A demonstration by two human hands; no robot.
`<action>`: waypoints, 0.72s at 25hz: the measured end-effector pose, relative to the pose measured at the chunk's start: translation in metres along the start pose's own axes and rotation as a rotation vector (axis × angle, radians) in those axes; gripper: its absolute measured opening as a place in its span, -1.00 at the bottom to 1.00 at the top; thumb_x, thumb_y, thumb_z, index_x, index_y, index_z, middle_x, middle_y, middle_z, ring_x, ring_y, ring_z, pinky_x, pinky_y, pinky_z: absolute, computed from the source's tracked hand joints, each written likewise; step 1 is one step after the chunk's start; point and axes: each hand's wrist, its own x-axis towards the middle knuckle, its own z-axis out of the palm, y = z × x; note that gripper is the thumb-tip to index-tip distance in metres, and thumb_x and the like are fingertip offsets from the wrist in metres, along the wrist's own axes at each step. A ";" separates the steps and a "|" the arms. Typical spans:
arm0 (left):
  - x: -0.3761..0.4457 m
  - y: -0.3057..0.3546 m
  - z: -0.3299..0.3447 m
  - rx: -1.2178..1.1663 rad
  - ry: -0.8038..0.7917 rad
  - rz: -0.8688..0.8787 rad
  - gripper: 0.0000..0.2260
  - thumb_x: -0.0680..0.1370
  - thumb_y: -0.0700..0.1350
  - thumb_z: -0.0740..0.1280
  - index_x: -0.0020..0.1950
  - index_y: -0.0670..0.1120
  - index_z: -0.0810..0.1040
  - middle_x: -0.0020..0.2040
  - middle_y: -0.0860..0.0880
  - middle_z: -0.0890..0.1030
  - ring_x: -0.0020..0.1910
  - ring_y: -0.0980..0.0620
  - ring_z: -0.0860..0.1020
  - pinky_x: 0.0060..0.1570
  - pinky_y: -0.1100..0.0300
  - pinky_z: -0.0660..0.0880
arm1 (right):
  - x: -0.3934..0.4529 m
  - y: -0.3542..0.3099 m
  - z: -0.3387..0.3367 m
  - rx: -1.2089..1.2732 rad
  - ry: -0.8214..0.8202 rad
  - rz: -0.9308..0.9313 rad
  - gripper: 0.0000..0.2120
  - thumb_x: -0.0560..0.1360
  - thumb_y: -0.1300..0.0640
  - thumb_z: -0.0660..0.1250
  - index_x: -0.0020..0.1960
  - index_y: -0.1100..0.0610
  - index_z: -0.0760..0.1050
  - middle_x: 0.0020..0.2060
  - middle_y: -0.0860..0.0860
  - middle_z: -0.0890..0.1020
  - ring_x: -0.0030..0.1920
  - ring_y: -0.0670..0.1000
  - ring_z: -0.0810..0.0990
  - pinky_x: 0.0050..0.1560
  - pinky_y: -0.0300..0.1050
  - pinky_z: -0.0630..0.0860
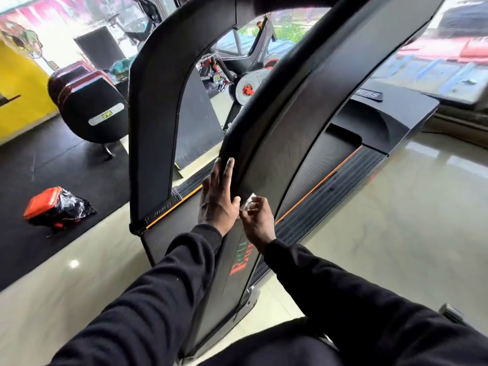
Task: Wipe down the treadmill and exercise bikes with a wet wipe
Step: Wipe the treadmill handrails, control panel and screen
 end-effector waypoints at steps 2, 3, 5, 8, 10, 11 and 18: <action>0.000 0.004 0.001 -0.005 0.049 0.011 -0.07 0.40 -0.18 0.50 0.58 0.09 -0.03 0.59 -0.12 0.13 0.51 -0.14 0.22 0.49 0.14 0.05 | -0.006 0.002 0.000 0.017 -0.013 -0.043 -0.82 0.45 0.17 0.39 -0.07 -0.05 0.43 -0.10 -0.04 0.57 -0.08 0.12 0.60 0.00 0.17 0.55; 0.003 0.006 0.001 -0.010 0.089 0.041 -0.08 0.38 -0.18 0.51 0.58 0.04 0.01 0.58 -0.13 0.15 0.50 -0.15 0.23 0.49 0.12 0.08 | -0.005 0.007 0.002 0.002 -0.022 -0.107 -0.76 0.46 0.16 0.39 0.05 -0.06 0.44 -0.03 -0.07 0.55 -0.02 0.11 0.60 0.04 0.12 0.56; 0.013 0.009 0.002 -0.011 0.099 0.078 -0.09 0.36 -0.18 0.52 0.57 -0.03 0.05 0.58 -0.14 0.14 0.49 -0.20 0.24 0.49 0.03 0.16 | 0.003 0.004 0.001 0.000 -0.038 -0.046 -0.75 0.46 0.12 0.40 0.09 -0.05 0.43 0.01 -0.05 0.55 0.00 0.11 0.60 0.05 0.08 0.56; 0.021 0.022 -0.003 0.088 0.104 0.146 -0.02 0.30 -0.15 0.54 0.59 -0.05 0.04 0.60 -0.12 0.06 0.53 -0.19 0.15 0.47 -0.12 0.20 | 0.011 0.000 -0.005 -0.011 0.002 0.124 -0.83 0.46 0.13 0.41 -0.13 -0.01 0.40 -0.16 0.01 0.58 -0.11 0.11 0.58 -0.02 0.00 0.52; 0.036 0.028 -0.004 0.153 0.092 0.202 0.02 0.28 -0.11 0.54 0.60 -0.07 0.02 0.61 -0.13 0.02 0.57 -0.17 0.06 0.49 -0.19 0.12 | 0.013 0.006 -0.002 -0.066 0.030 0.036 -0.83 0.47 0.17 0.39 0.01 0.07 0.45 -0.10 0.03 0.55 -0.06 0.07 0.52 0.02 -0.10 0.46; 0.042 0.031 -0.004 0.185 0.075 0.220 0.05 0.27 -0.08 0.55 0.61 -0.07 -0.01 0.61 -0.13 -0.01 0.58 -0.18 0.02 0.50 -0.21 0.07 | 0.014 0.009 -0.003 -0.095 0.020 0.024 -0.80 0.47 0.17 0.38 0.07 0.11 0.46 -0.07 0.05 0.54 -0.04 0.06 0.51 0.04 -0.10 0.44; 0.058 0.034 0.011 0.269 0.101 0.220 0.08 0.26 0.08 0.50 0.61 -0.04 -0.08 0.61 -0.07 -0.09 0.57 -0.25 -0.05 0.50 -0.23 0.03 | 0.026 0.023 -0.018 -0.116 -0.046 0.000 -0.52 0.50 0.23 0.33 0.39 0.23 0.34 0.17 0.11 0.42 0.16 0.01 0.42 0.24 -0.26 0.30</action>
